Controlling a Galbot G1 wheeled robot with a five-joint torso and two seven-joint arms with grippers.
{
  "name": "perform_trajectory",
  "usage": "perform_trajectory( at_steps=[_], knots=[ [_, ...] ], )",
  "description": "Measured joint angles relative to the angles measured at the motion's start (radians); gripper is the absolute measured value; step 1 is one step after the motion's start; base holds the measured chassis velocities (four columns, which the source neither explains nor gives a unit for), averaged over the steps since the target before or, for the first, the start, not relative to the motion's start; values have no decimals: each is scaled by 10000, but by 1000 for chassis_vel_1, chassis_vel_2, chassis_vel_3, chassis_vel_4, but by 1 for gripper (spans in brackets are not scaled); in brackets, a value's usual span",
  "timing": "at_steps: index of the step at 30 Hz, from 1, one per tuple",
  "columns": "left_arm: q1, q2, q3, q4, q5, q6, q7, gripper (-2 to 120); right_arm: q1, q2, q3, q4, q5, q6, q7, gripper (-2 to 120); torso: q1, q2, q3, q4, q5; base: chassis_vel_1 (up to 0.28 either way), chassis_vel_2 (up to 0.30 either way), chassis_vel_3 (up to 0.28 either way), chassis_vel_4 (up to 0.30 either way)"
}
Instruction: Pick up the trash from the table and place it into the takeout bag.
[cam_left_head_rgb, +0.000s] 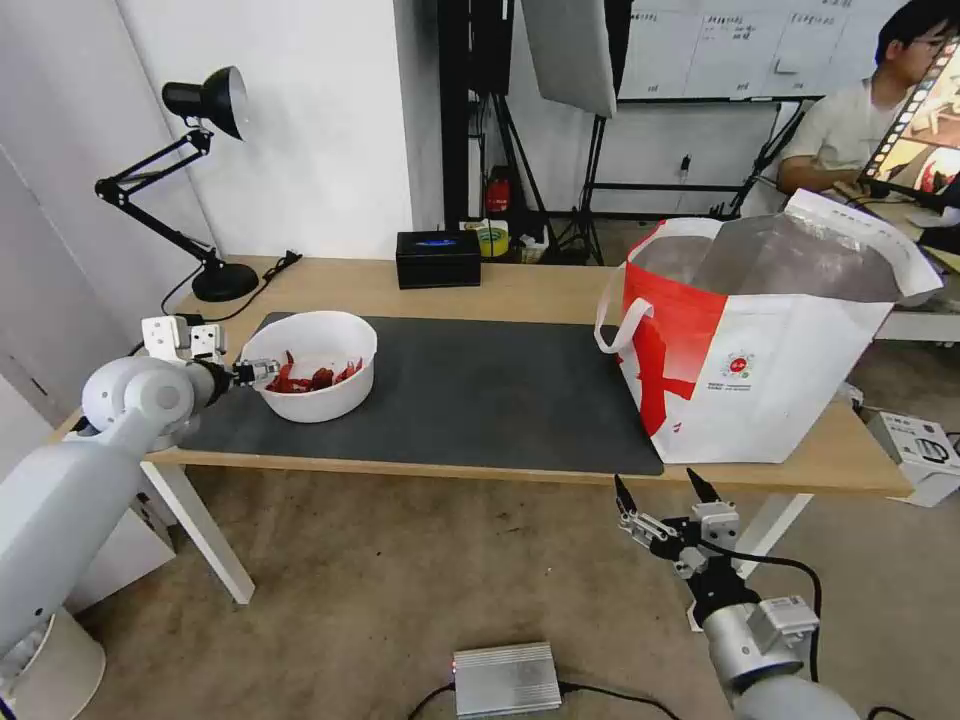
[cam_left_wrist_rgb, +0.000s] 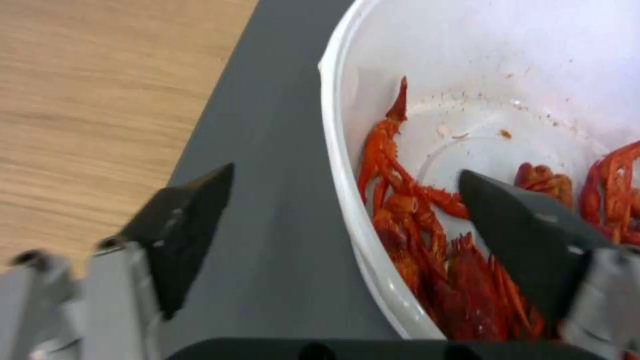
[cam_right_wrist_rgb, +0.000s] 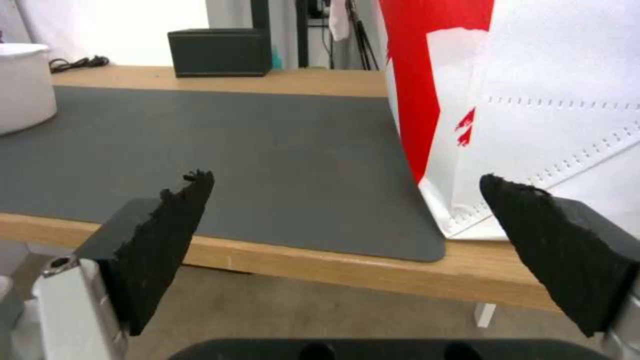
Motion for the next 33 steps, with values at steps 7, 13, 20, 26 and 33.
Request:
perform_trajectory(
  at_steps=[7, 13, 20, 26, 33],
  knots=[
    [112, 122, -15, -41, -69, -9, 0, 57, 0, 1, 0, 0, 0, 0, 0, 100, 0, 0, 0, 0, 0, 0, 0, 0, 0],
    [154, 188, -77, -111, -99, -13, -1, 37, 0, 0, 0, 0, 0, 0, 0, 100, -1, 0, 0, 1, 0, 0, 0, 0, 0],
    [186, 214, -104, -216, -121, -13, -1, 14, 0, 0, 0, 0, 0, 0, 0, 100, 0, 0, 0, 0, 0, 0, 0, 0, 0],
    [260, 218, -168, -310, -127, -23, 7, 0, 0, 0, 0, 0, 0, 0, 0, 100, 0, 0, 0, 0, 1, 0, 0, 0, 0],
    [397, 253, -435, -644, -494, -22, -106, 0, 0, 0, 0, 0, 0, 0, 0, 100, 0, 0, 0, 0, 0, 0, 0, 0, 0]
  ],
)
